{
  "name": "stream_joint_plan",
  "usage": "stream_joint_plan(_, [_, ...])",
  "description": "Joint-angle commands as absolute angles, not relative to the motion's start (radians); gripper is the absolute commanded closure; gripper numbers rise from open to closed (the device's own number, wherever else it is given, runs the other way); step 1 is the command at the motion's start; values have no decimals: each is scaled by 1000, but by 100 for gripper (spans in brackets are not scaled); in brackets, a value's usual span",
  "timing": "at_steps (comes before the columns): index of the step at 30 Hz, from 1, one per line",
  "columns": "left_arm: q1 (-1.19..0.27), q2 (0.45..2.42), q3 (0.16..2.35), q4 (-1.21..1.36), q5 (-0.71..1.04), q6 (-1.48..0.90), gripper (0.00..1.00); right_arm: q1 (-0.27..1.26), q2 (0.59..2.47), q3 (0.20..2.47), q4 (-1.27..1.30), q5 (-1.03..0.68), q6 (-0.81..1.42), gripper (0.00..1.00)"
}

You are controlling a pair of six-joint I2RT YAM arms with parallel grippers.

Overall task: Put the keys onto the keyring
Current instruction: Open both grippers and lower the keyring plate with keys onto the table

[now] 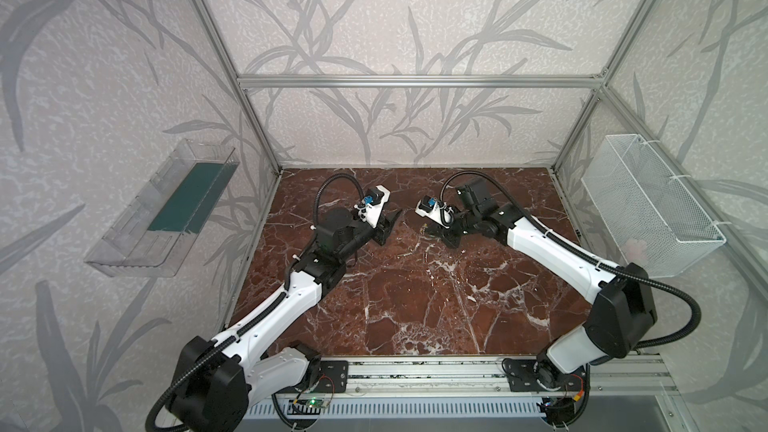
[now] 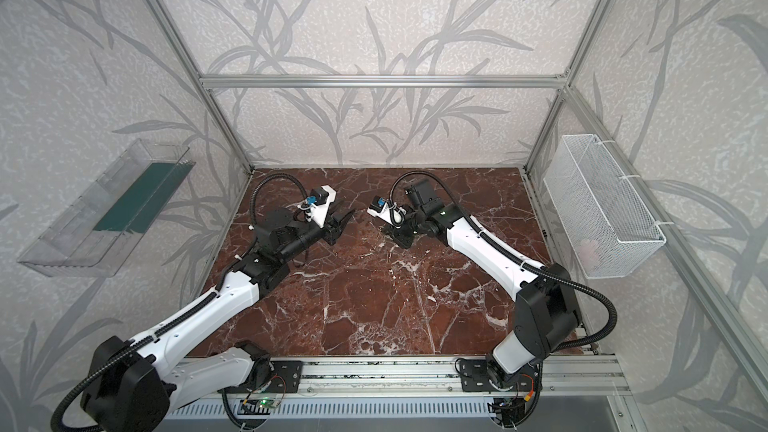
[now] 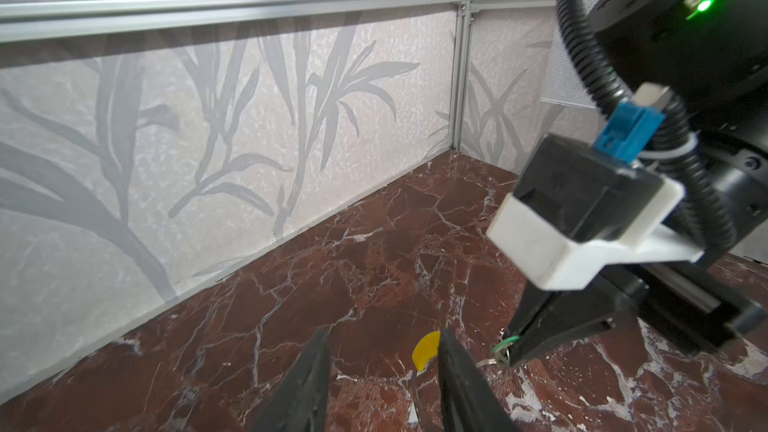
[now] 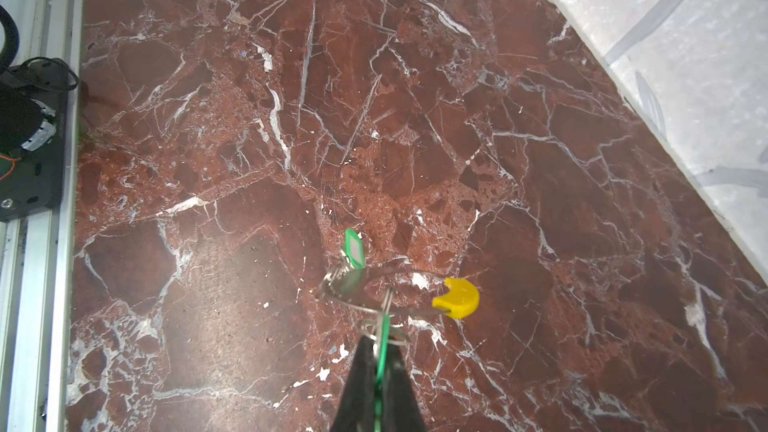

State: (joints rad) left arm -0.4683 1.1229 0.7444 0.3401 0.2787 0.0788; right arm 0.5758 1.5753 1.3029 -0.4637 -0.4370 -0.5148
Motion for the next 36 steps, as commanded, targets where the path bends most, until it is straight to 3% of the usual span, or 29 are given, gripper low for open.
stream_joint_plan(1, [-465, 1136, 738, 311, 217, 81, 56, 566, 1598, 1252, -470, -410, -564, 100])
stream_joint_plan(8, [-467, 1192, 752, 316, 218, 84, 56, 567, 1649, 1166, -599, -316, -588, 100])
stream_joint_plan(18, [-483, 1258, 782, 304, 238, 101, 56, 566, 1575, 956, -651, -155, -587, 100])
stream_joint_plan(27, [-487, 1282, 794, 297, 226, 112, 56, 549, 1658, 945, -640, -28, -553, 99])
stream_joint_plan(31, [-488, 1264, 772, 287, 203, 112, 56, 549, 1665, 938, -636, -29, -555, 85])
stream_joint_plan(34, [-485, 1247, 751, 283, 174, 104, 55, 546, 1641, 935, -639, -18, -543, 67])
stream_joint_plan(36, [-477, 1228, 740, 270, 143, 102, 54, 541, 1589, 925, -645, -6, -528, 61])
